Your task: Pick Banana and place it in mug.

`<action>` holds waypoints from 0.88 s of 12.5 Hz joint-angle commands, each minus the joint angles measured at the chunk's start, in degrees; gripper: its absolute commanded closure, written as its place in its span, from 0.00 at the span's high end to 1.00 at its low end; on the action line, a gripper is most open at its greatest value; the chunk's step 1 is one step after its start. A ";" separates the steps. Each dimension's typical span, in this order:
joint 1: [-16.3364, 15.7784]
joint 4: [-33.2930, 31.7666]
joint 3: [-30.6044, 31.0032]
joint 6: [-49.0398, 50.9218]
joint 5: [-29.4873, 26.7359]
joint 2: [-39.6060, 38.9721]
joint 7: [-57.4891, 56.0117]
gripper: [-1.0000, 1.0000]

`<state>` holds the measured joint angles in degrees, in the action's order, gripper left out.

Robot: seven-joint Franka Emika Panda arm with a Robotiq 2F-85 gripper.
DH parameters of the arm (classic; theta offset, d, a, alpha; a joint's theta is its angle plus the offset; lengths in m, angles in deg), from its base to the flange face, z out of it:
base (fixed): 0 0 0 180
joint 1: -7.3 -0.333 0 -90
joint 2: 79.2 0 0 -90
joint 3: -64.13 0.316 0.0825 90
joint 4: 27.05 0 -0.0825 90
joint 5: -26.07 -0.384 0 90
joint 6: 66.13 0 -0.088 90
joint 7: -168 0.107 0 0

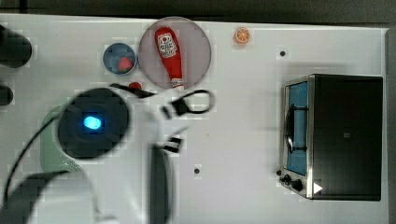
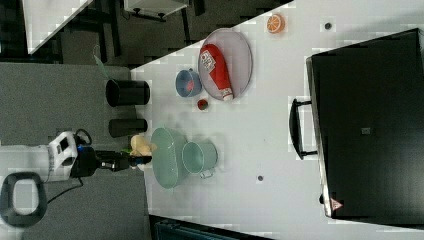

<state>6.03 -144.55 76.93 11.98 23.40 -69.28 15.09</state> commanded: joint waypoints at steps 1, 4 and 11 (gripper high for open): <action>-2.00 -1.94 6.56 -3.57 -1.52 -3.13 16.03 0.31; -2.07 -4.79 10.77 -12.83 -1.51 -7.72 22.33 0.31; -2.10 -15.46 12.84 -33.35 -1.20 -15.02 27.84 0.31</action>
<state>3.61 -158.98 90.19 -19.04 23.04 -84.60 38.93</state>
